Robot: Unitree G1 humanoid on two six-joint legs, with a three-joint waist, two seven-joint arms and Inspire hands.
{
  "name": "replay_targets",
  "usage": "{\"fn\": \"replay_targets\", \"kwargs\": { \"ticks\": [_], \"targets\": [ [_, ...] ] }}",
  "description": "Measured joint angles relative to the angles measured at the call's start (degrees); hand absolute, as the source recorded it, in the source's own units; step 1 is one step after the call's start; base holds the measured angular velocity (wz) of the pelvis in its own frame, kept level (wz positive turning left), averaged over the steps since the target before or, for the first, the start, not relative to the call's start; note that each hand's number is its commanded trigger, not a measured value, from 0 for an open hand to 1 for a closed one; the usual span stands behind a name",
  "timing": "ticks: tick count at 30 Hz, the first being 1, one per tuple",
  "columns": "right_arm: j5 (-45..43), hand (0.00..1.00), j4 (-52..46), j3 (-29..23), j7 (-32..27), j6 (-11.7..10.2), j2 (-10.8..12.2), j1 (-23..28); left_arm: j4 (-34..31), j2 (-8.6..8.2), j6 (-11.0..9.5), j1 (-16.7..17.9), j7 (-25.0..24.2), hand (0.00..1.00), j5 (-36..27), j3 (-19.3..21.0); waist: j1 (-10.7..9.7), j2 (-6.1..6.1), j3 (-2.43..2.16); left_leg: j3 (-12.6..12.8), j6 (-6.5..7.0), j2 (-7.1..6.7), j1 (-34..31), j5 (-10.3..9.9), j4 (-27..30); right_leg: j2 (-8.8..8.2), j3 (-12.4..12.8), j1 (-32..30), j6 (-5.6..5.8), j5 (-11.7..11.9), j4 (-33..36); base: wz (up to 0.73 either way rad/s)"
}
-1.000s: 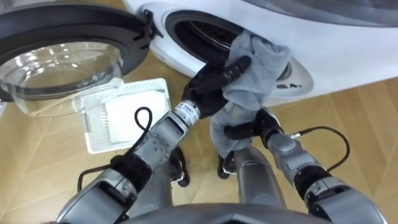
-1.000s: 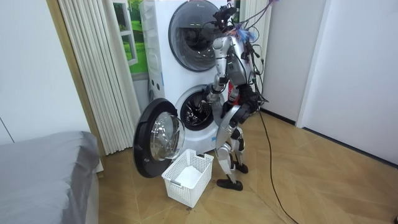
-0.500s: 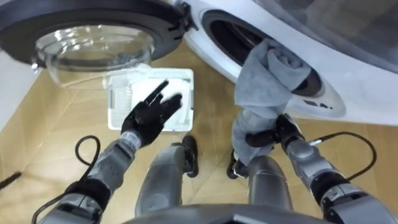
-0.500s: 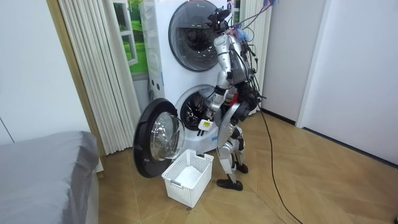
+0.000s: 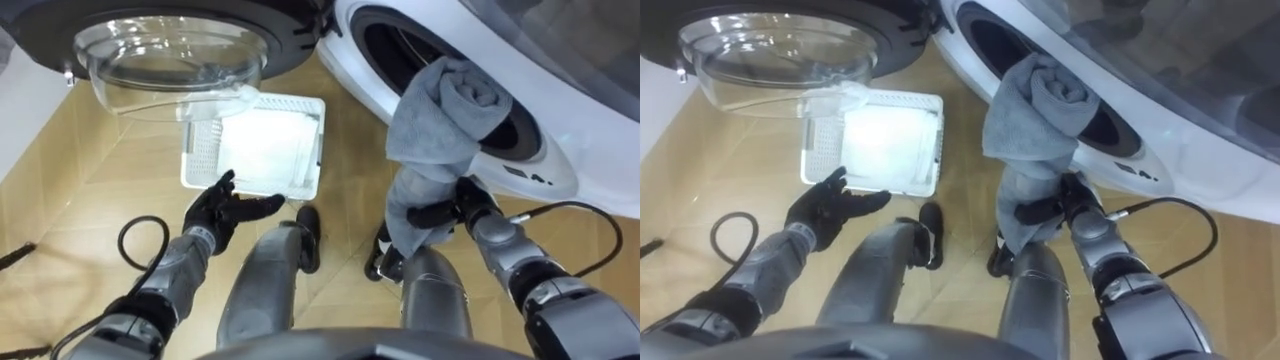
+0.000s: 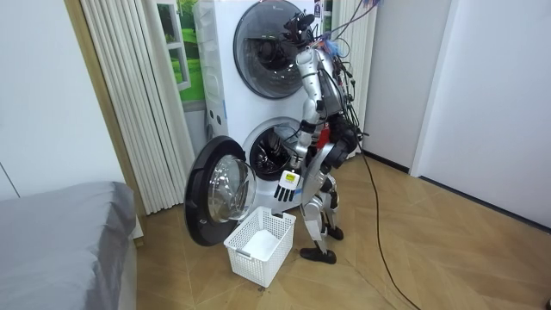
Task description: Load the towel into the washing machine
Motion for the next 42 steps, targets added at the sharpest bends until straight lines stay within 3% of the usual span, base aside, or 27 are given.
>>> {"fn": "replay_targets", "kwargs": {
  "ticks": [9,12,18,27,31,42],
  "targets": [
    [6.1,1.00,2.2,-0.2,0.9,0.1,0.1,-0.3,0.0,-0.10,0.0,-0.2,2.4,0.00,0.1,0.2,0.2,0.16,0.24,-0.9,0.02,-0.17,-0.6,0.0,0.0,-0.31,-1.0,0.1,0.05,0.0,0.1,0.04],
    [7.6,1.00,2.6,-1.0,2.0,0.3,-0.6,-0.7,-0.1,-0.10,0.1,-0.1,2.4,0.00,1.3,0.4,0.2,0.64,0.52,-1.2,0.04,-0.27,-1.0,0.0,0.1,-0.50,-1.4,-0.1,0.16,-0.1,0.0,0.04],
    [9.2,1.00,5.8,-2.5,4.5,0.8,-1.7,-3.1,-0.1,0.05,0.5,-0.3,2.2,0.00,2.2,2.3,0.2,0.70,0.55,-1.4,0.11,-0.57,-1.8,0.1,0.4,-0.76,-1.3,-1.0,0.19,-0.3,0.6,0.02],
    [12.3,1.00,8.8,-2.5,4.8,2.8,-3.9,-7.4,-0.6,-0.18,1.7,-1.3,2.7,0.00,2.2,2.1,0.1,0.69,0.60,-2.5,0.57,-2.10,-5.3,0.3,3.2,-2.89,-1.3,-5.1,-0.01,-0.8,5.6,0.07],
    [13.3,1.00,8.9,-5.9,4.7,3.0,-5.5,-8.9,-3.7,-0.18,1.9,-1.3,3.7,0.00,2.3,2.1,0.7,0.88,0.73,-2.4,1.50,-2.62,-10.1,0.7,5.6,-4.19,-1.0,-9.7,0.12,-1.5,8.3,0.09],
    [36.5,1.00,11.3,-6.5,5.6,4.8,-7.0,-9.7,-4.8,-0.24,2.2,-1.8,5.6,0.00,1.5,2.1,1.6,1.40,0.74,-1.2,1.78,-3.23,-13.6,1.6,6.2,-5.02,0.2,-14.5,-0.29,-1.7,11.2,0.03]
  ]
}}
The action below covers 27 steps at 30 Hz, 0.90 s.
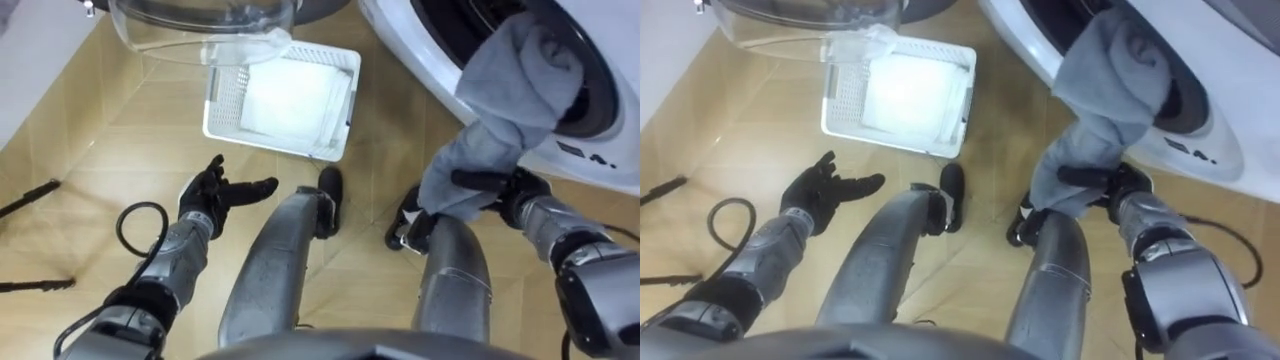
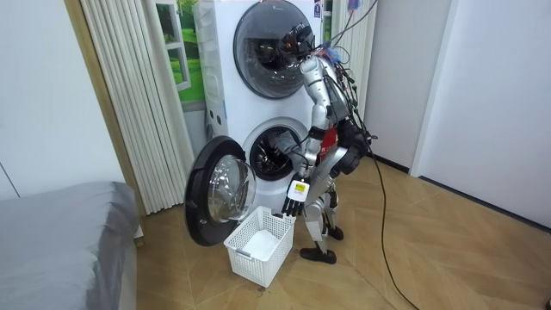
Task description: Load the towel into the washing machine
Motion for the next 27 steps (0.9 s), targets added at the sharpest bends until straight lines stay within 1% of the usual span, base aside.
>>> {"fn": "replay_targets", "kwargs": {
  "ticks": [2,4,7,8,11,14,15,16,18,19,21,23,26,27],
  "targets": [
    [3.4,1.00,0.0,-0.5,0.1,0.8,-0.2,-0.3,-0.1,-0.24,0.1,0.0,0.7,0.00,-0.1,0.0,0.0,0.05,-0.04,0.1,0.00,0.00,-0.1,0.0,-0.1,0.00,0.2,-0.3,-0.02,0.0,0.1,0.00],
    [8.5,1.00,-0.1,-0.5,1.0,2.3,-1.3,-1.1,-0.1,-0.26,0.8,-0.4,1.3,0.00,-0.1,0.0,0.1,0.06,-0.05,0.3,0.00,-0.07,-0.3,0.0,-0.1,-0.47,0.3,-0.8,-0.03,0.0,0.2,0.00],
    [12.3,1.00,0.1,-1.0,1.2,3.5,-2.1,-2.8,0.3,-0.28,1.1,-1.2,2.2,0.00,-0.2,0.0,0.0,0.04,-0.05,0.7,0.06,-0.23,0.0,0.0,-0.3,-0.71,0.4,-0.6,-0.03,0.0,0.3,0.00],
    [12.9,1.00,0.0,-1.0,1.2,3.5,-2.1,-3.1,0.3,-0.28,1.1,-1.2,2.2,0.00,-0.6,0.0,0.0,0.03,-0.05,0.8,0.07,-0.24,0.1,0.0,-0.3,-0.71,0.4,-0.5,-0.03,0.0,0.3,0.00],
    [16.8,1.00,-0.1,-1.2,1.2,4.7,-2.5,-4.1,0.1,-0.21,1.2,-1.1,2.6,0.00,-2.8,0.0,0.0,-0.29,0.07,1.3,0.12,-0.56,0.4,0.1,-0.2,-0.76,1.2,-0.8,0.03,0.0,1.0,-0.01],
    [19.2,1.00,-0.4,-1.2,0.9,6.0,-3.0,-5.3,-0.2,0.29,1.2,-1.0,3.7,0.00,-4.5,-0.3,-0.3,-0.78,0.12,1.8,0.25,-0.64,0.4,0.1,-0.1,-0.91,1.8,-1.2,0.13,-0.1,1.2,-0.06],
    [20.0,1.00,-0.7,-1.2,0.4,6.7,-3.3,-5.6,-0.9,0.77,1.2,-0.9,4.2,0.00,-4.6,-0.3,-0.3,-1.22,0.10,1.8,0.28,-0.63,0.3,0.1,0.1,-0.92,1.9,-1.4,0.14,-0.1,1.4,0.00],
    [21.1,1.00,-1.5,-1.4,-0.3,7.2,-3.4,-6.1,-1.9,1.39,1.0,-0.7,4.8,0.00,-4.7,-0.1,-0.3,-1.91,0.05,1.9,0.28,-0.59,0.2,0.1,0.2,-0.95,2.0,-1.6,0.13,-0.1,1.6,0.00],
    [23.5,1.00,-2.5,-1.7,-1.0,7.4,-3.4,-6.9,-2.8,1.95,0.4,-0.6,5.9,0.00,-4.9,-0.1,-0.5,-2.91,0.02,2.1,0.28,-0.57,0.2,0.1,0.9,-0.97,2.3,-1.8,0.12,-0.1,2.2,0.00],
    [24.3,1.00,-2.7,-1.7,-1.4,7.6,-3.4,-7.6,-3.2,2.00,0.2,-0.3,6.3,0.00,-5.0,-0.1,-0.8,-3.10,-0.01,2.1,0.28,-0.60,0.2,0.1,1.0,-1.01,2.4,-1.9,0.12,-0.1,2.3,0.00],
    [28.0,1.00,-3.7,-2.9,-2.6,8.3,-3.7,-9.9,-5.3,2.02,-0.4,1.0,8.1,0.00,-5.1,-0.5,-2.2,-3.56,0.06,2.5,0.51,-0.87,0.2,0.2,1.4,-1.73,2.4,-1.9,0.25,-0.2,3.0,0.05],
    [31.1,1.00,-4.8,-3.0,-2.9,9.3,-3.8,-10.3,-5.5,2.02,-0.7,1.2,8.5,0.00,-6.0,-0.8,-2.4,-3.95,0.08,2.6,0.70,-0.83,0.1,0.1,1.9,-1.79,2.4,-1.9,0.26,-0.2,3.2,0.00],
    [35.0,1.00,-6.8,-3.2,-4.7,10.1,-3.8,-10.5,-5.7,2.40,-0.8,1.5,9.4,0.00,-5.9,-0.5,-2.5,-5.11,-0.03,3.0,1.24,-0.80,-0.3,-0.2,2.3,-1.82,3.0,-2.5,0.46,-0.2,3.9,-0.02],
    [36.1,1.00,-8.9,-3.5,-5.3,10.4,-3.9,-10.5,-6.2,2.52,-0.8,1.9,9.8,0.00,-5.6,0.0,-3.0,-5.12,-0.03,3.0,1.39,-0.78,-0.4,-0.3,2.7,-1.82,3.1,-2.6,0.59,-0.1,4.0,-0.05]
  ]
}}
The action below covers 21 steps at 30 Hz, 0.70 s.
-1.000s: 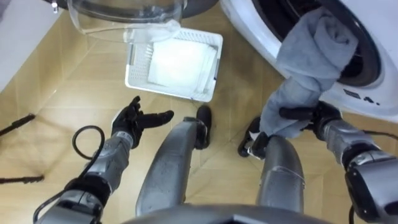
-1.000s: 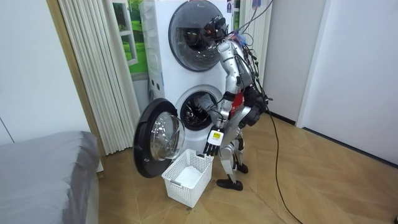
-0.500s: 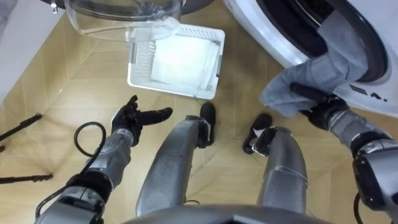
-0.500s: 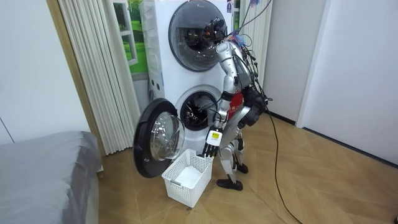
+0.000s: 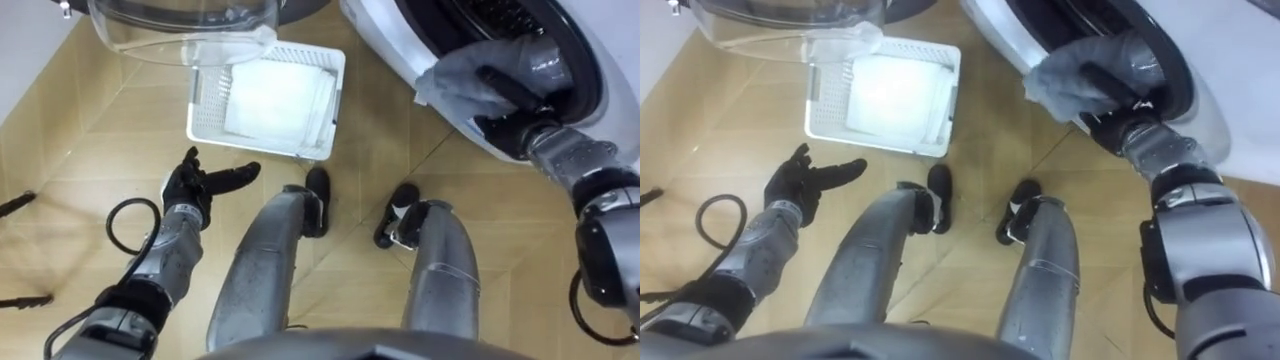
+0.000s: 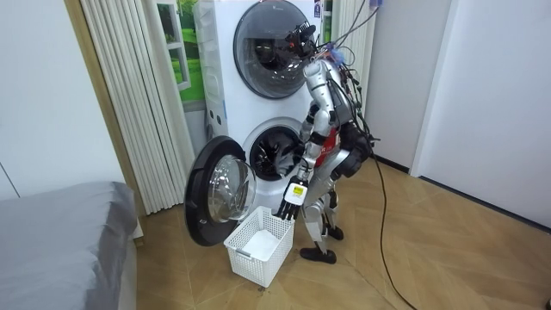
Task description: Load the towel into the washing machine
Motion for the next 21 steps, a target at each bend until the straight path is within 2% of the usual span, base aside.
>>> {"fn": "replay_targets", "kwargs": {
  "ticks": [1,2,3,4,8,14,17,21],
  "targets": [
    [0.7,0.99,-1.7,-1.3,-0.2,0.0,0.0,-0.2,-0.3,0.00,0.0,0.4,0.3,0.00,0.1,0.2,-0.4,0.00,0.00,-0.1,0.24,-0.01,0.0,-0.1,0.1,-0.04,0.1,0.0,0.14,0.0,0.1,-0.04],
    [1.4,0.82,-2.1,-2.4,-0.4,0.0,0.0,-0.6,-0.4,-0.01,-0.1,0.6,0.5,0.00,0.1,0.2,-0.7,0.00,-0.01,-0.1,0.28,-0.07,0.0,-0.1,0.1,-0.08,0.1,0.0,0.24,0.1,0.1,-0.04],
    [4.1,0.50,-2.4,-4.7,-0.4,0.0,-0.1,-1.6,-0.4,-0.02,-0.1,0.8,0.6,0.00,0.1,0.2,-1.2,0.02,-0.02,-0.1,0.43,-0.10,0.0,-0.2,0.2,-0.10,0.2,0.1,0.38,0.2,0.0,0.00],
    [7.4,0.00,-2.5,-5.7,-0.3,0.0,-0.1,-2.6,-0.6,-0.08,-0.1,0.8,0.6,0.00,0.1,0.1,-1.3,0.02,-0.02,0.0,0.56,-0.12,0.0,-0.3,0.4,-0.12,0.2,0.2,0.46,0.2,0.1,0.00],
    [11.9,0.00,-2.4,-8.3,0.8,-0.1,-0.1,-3.9,-1.4,-0.06,-0.1,1.3,0.5,0.00,0.1,0.0,-1.4,0.02,-0.01,0.3,0.85,-0.20,0.1,-0.4,0.6,-0.42,0.0,0.5,0.69,0.2,0.2,0.00],
    [11.9,0.00,-2.1,-10.4,0.8,-0.2,-0.1,-3.9,-1.4,-0.11,0.2,1.8,0.5,0.00,2.0,0.0,-1.0,0.32,-0.04,0.4,1.29,-0.21,0.2,-0.7,1.3,-0.64,0.1,0.6,0.99,0.2,0.5,0.00],
    [11.9,0.00,-1.5,-11.3,0.8,-1.5,-0.1,-3.8,-1.4,-0.17,0.3,2.1,0.5,0.00,4.1,0.1,-0.2,0.80,-0.05,0.4,1.37,-0.24,0.8,-0.8,1.1,-0.63,0.1,1.2,1.14,0.1,0.4,0.00],
    [13.4,0.00,-1.5,-12.8,0.8,-2.4,-0.1,-2.7,-1.4,-0.81,1.1,3.3,0.4,0.00,5.2,0.2,0.2,2.60,-0.06,0.4,1.39,-0.73,3.3,-0.8,0.1,-0.77,0.3,3.5,1.73,-0.2,-0.2,0.03]
  ]
}}
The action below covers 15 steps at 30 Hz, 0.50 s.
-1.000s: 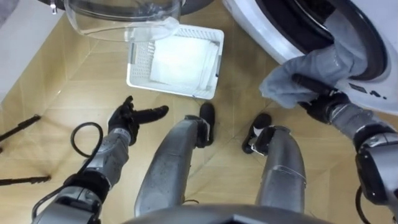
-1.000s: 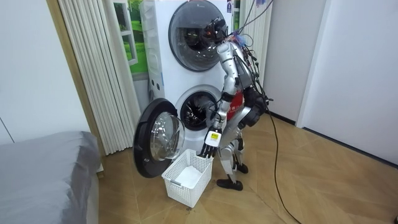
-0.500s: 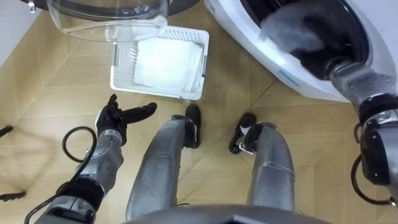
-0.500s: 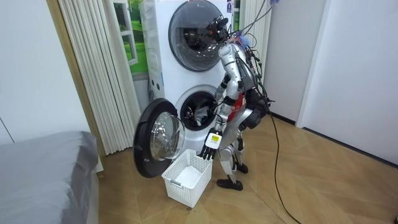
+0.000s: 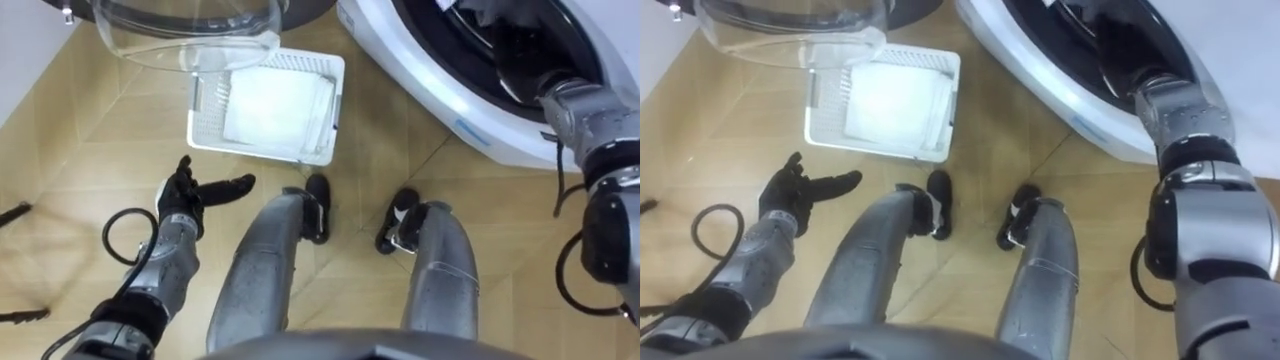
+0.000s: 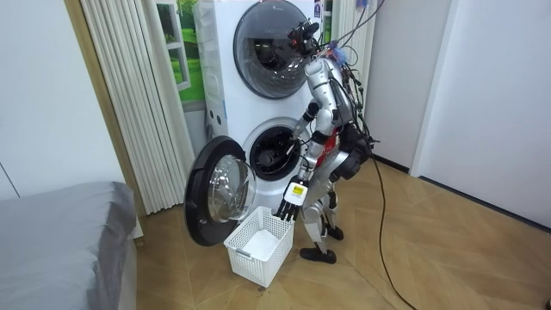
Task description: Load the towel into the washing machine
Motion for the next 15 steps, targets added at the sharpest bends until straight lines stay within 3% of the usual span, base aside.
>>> {"fn": "replay_targets", "kwargs": {
  "ticks": [9,15],
  "targets": [
    [0.8,0.00,0.0,0.0,1.5,-1.1,0.2,5.7,7.7,0.06,0.1,1.2,-2.7,0.00,1.3,0.3,1.8,0.79,-0.05,0.0,-0.11,-0.61,7.2,0.0,-4.5,0.24,-0.5,6.8,0.76,-0.4,-3.6,0.01],
    [-6.8,0.00,1.6,0.2,7.4,-1.2,0.9,12.5,12.7,0.77,0.3,3.6,-4.9,0.00,3.7,4.7,2.2,1.01,-0.08,-1.0,-0.28,-0.63,12.4,-0.1,-7.8,1.83,-0.9,13.0,1.49,0.0,-8.2,0.06]
  ]
}}
